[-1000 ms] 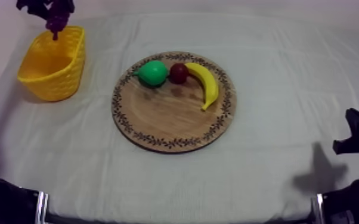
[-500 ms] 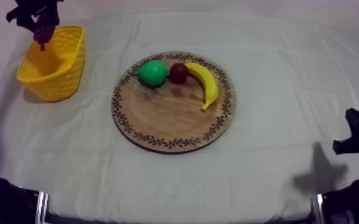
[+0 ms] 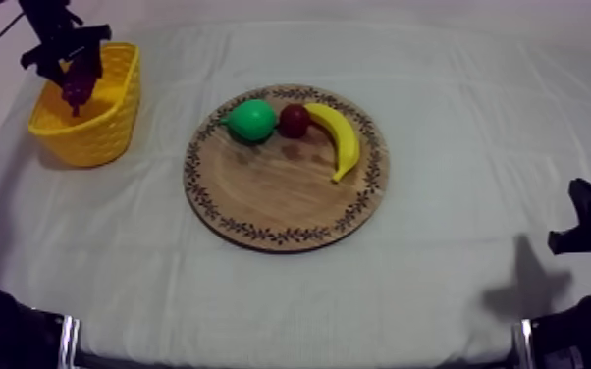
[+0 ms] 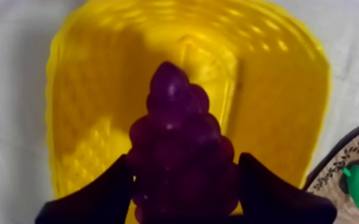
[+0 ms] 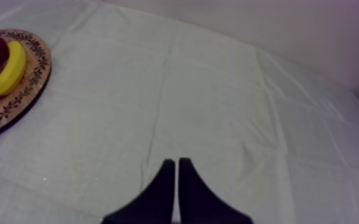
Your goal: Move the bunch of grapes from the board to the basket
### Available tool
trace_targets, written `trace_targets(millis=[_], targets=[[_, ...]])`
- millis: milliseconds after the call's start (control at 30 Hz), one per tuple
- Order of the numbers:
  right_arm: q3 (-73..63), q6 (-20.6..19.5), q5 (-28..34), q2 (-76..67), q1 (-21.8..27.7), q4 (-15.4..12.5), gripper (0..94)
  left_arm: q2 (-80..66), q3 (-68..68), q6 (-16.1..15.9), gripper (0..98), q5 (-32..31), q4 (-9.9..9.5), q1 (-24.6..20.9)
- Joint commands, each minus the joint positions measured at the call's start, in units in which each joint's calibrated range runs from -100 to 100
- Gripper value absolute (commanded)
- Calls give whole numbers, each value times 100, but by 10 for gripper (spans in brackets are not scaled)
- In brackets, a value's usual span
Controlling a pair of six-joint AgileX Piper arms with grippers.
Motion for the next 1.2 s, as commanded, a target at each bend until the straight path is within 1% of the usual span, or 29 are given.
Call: trace_targets(millis=[0, 133, 267, 400, 500, 633, 967, 1167], targets=[[-4, 2, 0, 0, 2, 3, 3, 23, 82, -7, 577, -67, 26, -1], [-4, 2, 0, 0, 2, 3, 3, 45, 219, -96, 700, -187, 110, -6], [-4, 2, 0, 0, 2, 3, 3, 37, 279, -143, 800, -233, 152, 3], [-4, 2, 0, 0, 2, 3, 3, 3, 332, -159, 866, -262, 173, 6], [-4, 2, 0, 0, 2, 3, 3, -65, 366, -169, 880, -275, 180, 7], [-4, 2, 0, 0, 2, 3, 3, -231, 407, -168, 848, -280, 163, 7], [-4, 2, 0, 0, 2, 3, 3, -901, 604, -82, 667, -358, 148, 7], [-4, 2, 0, 0, 2, 3, 3, -1515, 1007, -73, 616, -587, 146, 13]])
